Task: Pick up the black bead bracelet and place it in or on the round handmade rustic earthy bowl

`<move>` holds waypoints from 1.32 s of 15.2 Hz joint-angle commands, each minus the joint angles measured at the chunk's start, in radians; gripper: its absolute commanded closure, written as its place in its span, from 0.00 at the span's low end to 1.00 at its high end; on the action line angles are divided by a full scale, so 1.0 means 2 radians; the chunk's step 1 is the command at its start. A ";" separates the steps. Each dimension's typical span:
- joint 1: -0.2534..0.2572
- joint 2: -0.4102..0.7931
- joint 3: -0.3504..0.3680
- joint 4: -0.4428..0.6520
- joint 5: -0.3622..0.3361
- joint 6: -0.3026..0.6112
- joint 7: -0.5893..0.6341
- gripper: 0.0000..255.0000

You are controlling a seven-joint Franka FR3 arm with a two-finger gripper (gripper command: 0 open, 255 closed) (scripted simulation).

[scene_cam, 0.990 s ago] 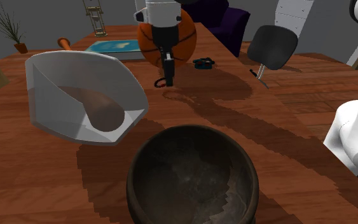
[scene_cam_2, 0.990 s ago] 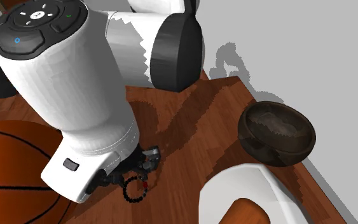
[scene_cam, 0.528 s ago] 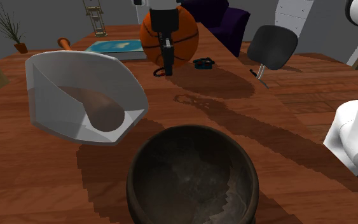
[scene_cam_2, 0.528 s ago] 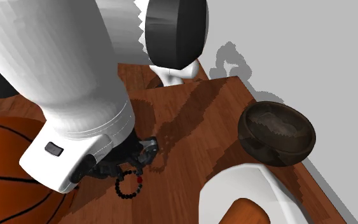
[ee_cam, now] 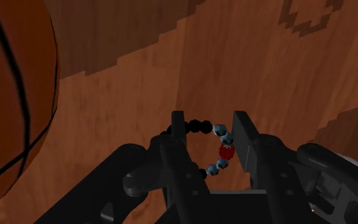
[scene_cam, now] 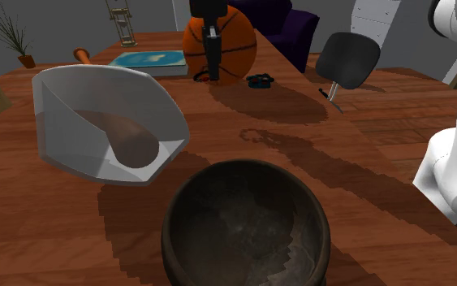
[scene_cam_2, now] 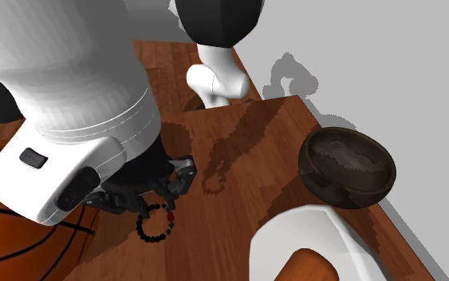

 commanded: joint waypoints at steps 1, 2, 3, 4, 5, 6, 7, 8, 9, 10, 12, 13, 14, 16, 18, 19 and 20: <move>0.002 0.010 0.000 0.029 -0.003 -0.019 0.001 1.00; 0.003 0.015 0.001 0.043 -0.004 -0.029 0.001 1.00; 0.004 0.020 0.001 0.057 -0.005 -0.038 0.002 1.00; 0.005 0.026 0.002 0.073 -0.007 -0.048 0.002 1.00; 0.007 0.032 0.002 0.089 -0.008 -0.058 0.003 1.00; 0.008 0.038 0.002 0.105 -0.010 -0.068 0.004 1.00; 0.010 0.046 0.003 0.123 -0.012 -0.079 0.004 1.00; 0.012 0.054 0.003 0.143 -0.014 -0.091 0.005 1.00; 0.015 0.062 0.003 0.164 -0.017 -0.103 0.006 1.00; 0.015 0.064 0.003 0.169 -0.017 -0.106 0.006 1.00; 0.023 0.032 0.010 0.122 -0.011 -0.091 0.024 1.00; 0.027 0.019 0.013 0.102 -0.008 -0.085 0.033 1.00; 0.031 0.006 0.017 0.085 -0.005 -0.080 0.043 1.00; 0.040 -0.016 0.024 0.055 0.000 -0.072 0.062 1.00; 0.050 -0.035 0.032 0.031 0.005 -0.066 0.082 1.00; 0.055 -0.043 0.037 0.021 0.007 -0.064 0.093 1.00; 0.060 -0.051 0.041 0.011 0.009 -0.062 0.103 1.00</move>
